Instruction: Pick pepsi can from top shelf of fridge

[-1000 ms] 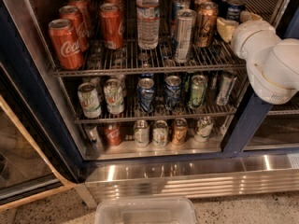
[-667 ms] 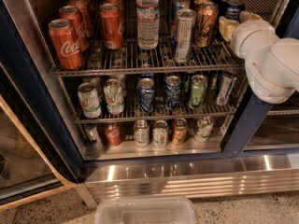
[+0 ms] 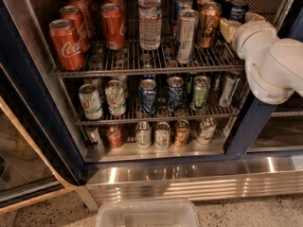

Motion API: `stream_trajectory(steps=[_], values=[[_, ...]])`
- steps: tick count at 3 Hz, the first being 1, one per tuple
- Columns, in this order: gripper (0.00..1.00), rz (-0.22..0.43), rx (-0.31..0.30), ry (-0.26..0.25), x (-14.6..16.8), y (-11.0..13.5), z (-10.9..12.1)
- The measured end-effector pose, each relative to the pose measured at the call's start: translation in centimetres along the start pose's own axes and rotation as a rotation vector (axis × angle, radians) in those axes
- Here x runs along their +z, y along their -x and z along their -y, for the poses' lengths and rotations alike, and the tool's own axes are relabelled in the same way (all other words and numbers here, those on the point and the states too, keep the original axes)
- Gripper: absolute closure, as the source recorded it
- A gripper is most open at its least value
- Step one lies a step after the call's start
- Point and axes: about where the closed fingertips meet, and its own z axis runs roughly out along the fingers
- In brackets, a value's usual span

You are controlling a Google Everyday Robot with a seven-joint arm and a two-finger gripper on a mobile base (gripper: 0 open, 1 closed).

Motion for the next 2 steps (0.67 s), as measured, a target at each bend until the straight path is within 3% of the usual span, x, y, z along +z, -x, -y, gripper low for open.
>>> stream_trajectory(steps=[2], values=[[0.45, -0.018, -0.003, -0.048, 0.26, -0.14, -0.15]])
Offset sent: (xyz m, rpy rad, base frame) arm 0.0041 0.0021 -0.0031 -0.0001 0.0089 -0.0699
